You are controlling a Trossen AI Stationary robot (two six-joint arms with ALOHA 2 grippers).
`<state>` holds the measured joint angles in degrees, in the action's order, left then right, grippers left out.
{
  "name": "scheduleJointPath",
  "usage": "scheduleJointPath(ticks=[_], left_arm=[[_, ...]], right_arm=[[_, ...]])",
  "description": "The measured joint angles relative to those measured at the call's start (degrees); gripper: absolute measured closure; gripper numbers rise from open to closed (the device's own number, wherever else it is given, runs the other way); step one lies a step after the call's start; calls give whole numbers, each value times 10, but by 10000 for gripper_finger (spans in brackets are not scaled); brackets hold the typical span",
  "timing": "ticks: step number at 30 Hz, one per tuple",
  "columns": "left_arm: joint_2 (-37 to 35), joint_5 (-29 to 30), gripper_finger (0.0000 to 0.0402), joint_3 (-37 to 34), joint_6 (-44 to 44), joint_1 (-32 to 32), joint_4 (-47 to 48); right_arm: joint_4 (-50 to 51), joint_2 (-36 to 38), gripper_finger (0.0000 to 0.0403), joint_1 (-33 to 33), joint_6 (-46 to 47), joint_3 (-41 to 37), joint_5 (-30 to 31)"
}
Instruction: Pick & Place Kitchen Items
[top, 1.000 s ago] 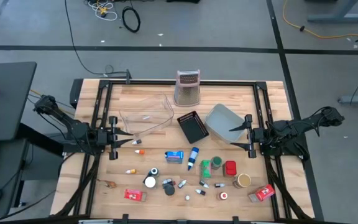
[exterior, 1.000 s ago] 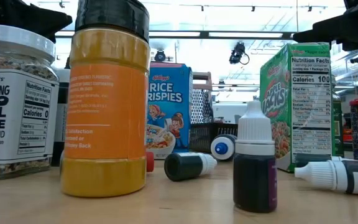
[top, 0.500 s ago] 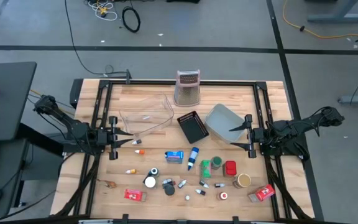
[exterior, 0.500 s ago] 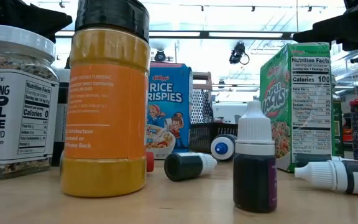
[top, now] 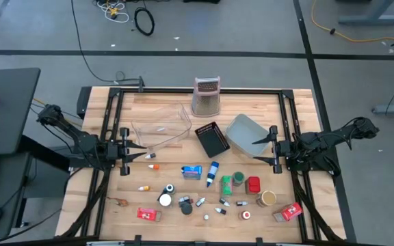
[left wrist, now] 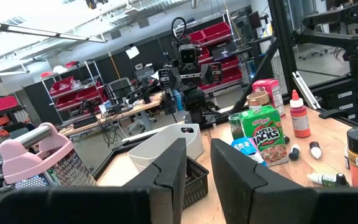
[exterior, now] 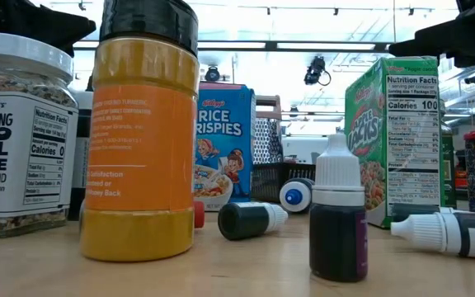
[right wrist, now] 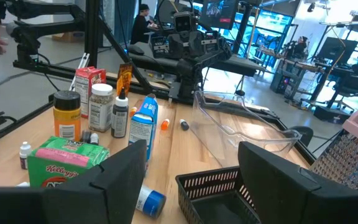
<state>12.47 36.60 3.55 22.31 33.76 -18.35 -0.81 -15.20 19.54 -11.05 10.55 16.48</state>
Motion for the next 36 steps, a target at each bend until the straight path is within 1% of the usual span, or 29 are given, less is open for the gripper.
scheduleJointPath(ticks=[9,11,14,17,19,24,28,31,33,36], left_arm=[[0,0,319,0,-1,0,-4],[0,-2,319,0,-21,0,-10],[0,-4,319,0,-91,0,-21],[0,-4,319,0,-197,0,-22],[0,-2,319,0,-229,0,-23],[0,-2,319,0,-227,0,-23],[0,24,319,0,-206,0,-29],[0,37,319,0,-163,0,-51],[0,31,319,0,-142,0,-70],[0,28,319,0,-136,0,-100]], right_arm=[[0,0,137,0,0,0,0],[0,0,137,0,0,0,0],[0,0,137,0,0,0,0],[0,0,137,0,0,0,0],[0,0,137,0,0,0,0],[0,0,137,0,0,0,0],[0,0,137,0,0,0,0],[0,0,137,0,0,0,0],[0,0,137,0,0,0,0],[0,0,137,0,0,0,0]])
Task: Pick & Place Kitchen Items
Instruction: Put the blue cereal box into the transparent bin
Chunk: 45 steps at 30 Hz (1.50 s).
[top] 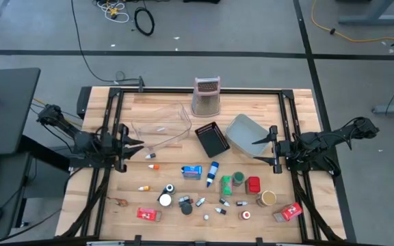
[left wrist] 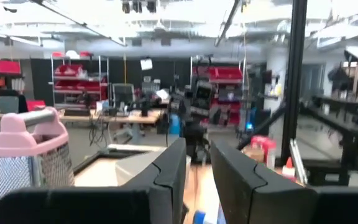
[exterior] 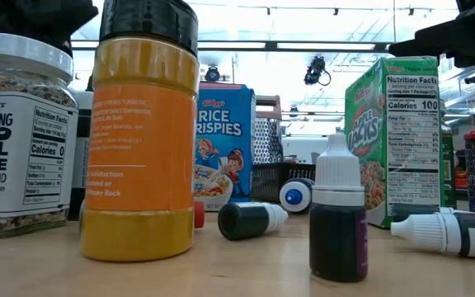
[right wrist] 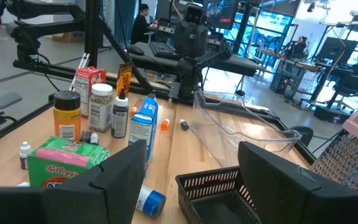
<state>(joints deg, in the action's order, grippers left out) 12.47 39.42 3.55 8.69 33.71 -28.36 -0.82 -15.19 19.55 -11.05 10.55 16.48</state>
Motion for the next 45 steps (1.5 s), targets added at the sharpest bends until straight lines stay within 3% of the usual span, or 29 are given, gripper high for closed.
scheduleJointPath(ticks=[11,17,23,28,37,45], left_arm=[[0,-15,259,0,7,0,3],[0,-83,229,8,7,0,1],[24,-159,227,18,-2,0,1],[66,-155,230,26,1,0,-22],[155,-162,222,26,16,0,-100],[214,-162,219,26,12,0,-158]], right_arm=[[0,0,137,0,0,0,0],[0,0,137,0,0,0,0],[0,0,137,0,0,0,0],[0,0,137,0,0,0,0],[4,-1,137,0,5,0,-84],[4,-1,137,0,5,0,-85]])
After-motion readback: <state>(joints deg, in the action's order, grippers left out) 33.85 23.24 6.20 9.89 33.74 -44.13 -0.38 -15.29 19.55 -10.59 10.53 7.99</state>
